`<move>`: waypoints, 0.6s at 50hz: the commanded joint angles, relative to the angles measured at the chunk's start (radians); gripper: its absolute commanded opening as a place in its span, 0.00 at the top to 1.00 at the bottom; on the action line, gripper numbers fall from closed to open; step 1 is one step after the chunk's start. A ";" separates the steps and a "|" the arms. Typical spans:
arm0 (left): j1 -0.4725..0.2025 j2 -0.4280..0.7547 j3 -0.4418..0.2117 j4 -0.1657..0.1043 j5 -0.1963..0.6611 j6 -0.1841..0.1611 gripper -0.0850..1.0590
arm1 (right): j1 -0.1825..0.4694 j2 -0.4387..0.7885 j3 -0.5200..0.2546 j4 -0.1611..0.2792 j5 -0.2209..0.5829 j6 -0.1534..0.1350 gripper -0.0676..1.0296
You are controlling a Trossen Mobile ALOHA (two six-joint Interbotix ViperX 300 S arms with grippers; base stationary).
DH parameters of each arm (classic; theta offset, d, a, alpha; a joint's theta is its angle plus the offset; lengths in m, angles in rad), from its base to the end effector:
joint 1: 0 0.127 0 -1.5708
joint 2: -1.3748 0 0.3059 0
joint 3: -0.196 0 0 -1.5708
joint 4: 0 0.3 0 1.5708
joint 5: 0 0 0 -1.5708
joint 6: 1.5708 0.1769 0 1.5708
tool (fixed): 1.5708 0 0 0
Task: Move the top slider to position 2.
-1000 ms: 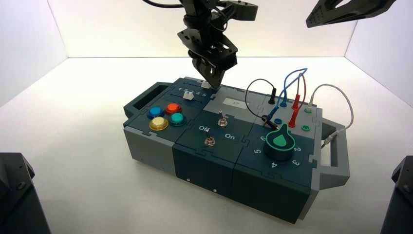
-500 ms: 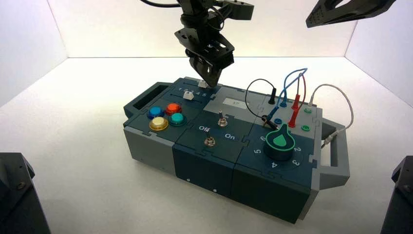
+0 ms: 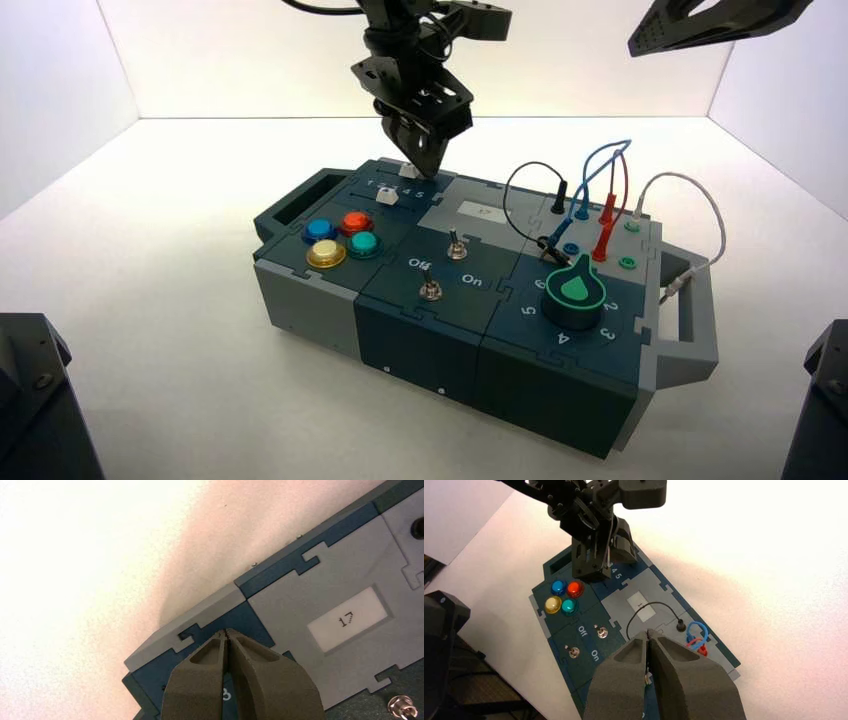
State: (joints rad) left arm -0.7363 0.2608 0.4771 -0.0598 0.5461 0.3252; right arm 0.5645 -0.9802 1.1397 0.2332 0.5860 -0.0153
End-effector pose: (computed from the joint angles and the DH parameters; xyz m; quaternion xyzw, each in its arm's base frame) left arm 0.2979 -0.2774 0.0302 0.3062 0.5154 -0.3738 0.7077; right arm 0.1658 0.1317 0.1785 0.0017 0.3769 0.2842 0.8816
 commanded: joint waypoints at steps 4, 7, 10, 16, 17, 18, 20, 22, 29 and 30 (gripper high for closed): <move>0.015 -0.023 -0.009 0.002 -0.003 0.006 0.95 | -0.003 0.005 -0.025 0.002 -0.008 0.005 0.96; 0.017 -0.023 -0.009 0.003 -0.003 0.006 0.95 | -0.003 0.005 -0.025 0.003 -0.008 0.006 0.96; 0.018 -0.021 -0.009 0.002 -0.003 0.006 0.95 | -0.003 0.005 -0.025 0.003 -0.008 0.006 0.96; 0.025 -0.023 -0.009 0.002 -0.003 0.008 0.95 | -0.003 0.005 -0.025 0.003 -0.008 0.005 0.96; 0.025 -0.023 -0.011 0.002 -0.003 0.008 0.95 | -0.003 0.005 -0.023 0.003 -0.009 0.005 0.96; 0.025 -0.023 -0.009 0.002 -0.003 0.008 0.95 | -0.003 0.005 -0.025 0.003 -0.009 0.005 0.96; 0.026 -0.023 -0.009 0.002 -0.003 0.008 0.95 | -0.003 0.005 -0.025 0.003 -0.009 0.006 0.96; 0.028 -0.021 -0.009 0.002 -0.003 0.008 0.95 | -0.003 0.005 -0.025 0.003 -0.009 0.005 0.96; 0.029 -0.023 -0.009 0.002 -0.003 0.008 0.95 | -0.003 0.005 -0.025 0.003 -0.008 0.005 0.96; 0.029 -0.021 -0.009 0.003 -0.003 0.008 0.95 | -0.003 0.005 -0.025 0.003 -0.009 0.005 0.96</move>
State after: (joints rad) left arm -0.7179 0.2623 0.4771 -0.0598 0.5461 0.3267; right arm 0.5645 -0.9802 1.1397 0.2316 0.5844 -0.0138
